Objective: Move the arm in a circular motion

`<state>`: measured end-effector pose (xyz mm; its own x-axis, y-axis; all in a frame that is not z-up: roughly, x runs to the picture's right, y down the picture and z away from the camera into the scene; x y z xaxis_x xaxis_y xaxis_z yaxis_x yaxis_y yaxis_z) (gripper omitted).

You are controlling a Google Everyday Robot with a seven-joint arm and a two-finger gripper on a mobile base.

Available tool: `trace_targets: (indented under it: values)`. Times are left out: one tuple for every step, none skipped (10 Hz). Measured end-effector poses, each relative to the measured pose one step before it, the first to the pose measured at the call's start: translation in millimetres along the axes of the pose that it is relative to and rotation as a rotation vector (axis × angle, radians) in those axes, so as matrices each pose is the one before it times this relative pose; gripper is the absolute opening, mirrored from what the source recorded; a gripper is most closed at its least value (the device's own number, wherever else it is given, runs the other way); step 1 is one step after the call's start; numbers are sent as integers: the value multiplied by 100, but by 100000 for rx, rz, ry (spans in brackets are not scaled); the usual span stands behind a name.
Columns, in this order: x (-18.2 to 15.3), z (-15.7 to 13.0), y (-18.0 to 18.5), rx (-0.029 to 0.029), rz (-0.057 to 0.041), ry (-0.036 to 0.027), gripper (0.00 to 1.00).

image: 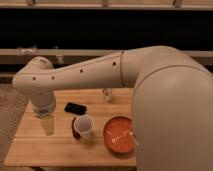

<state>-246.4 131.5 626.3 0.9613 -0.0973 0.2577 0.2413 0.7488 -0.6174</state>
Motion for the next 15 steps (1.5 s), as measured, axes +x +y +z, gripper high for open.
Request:
trace_targets:
  values:
    - [0,0,-1,1,-1,-1,80]
    - [-2,0,1,0,2,-2,80]
    - [4,4,-1,-5,5,5,80]
    - [-3,-3,1,5,-8,0,80]
    - [-4,2,0,-3,-2,-5,80]
    - [-13,-1,3,0,-24,-1,80]
    - [-24,8,9,-20,-48,5,80]
    - [0,1,-2,3,-1,-4,80]
    - [0,6,2,-14,6,-1,80]
    - [1,2,0,-1,-6,4,80]
    - [25,29,20,-4,-60,101,80]
    - [52,0,109,300,-536,439,80]
    - [-185,-280,520,799,-2115,383,80]
    - [-324,-413,1118,1218,-2638,259,80]
    - [-31,-565,1703,1492,-1919,240,80]
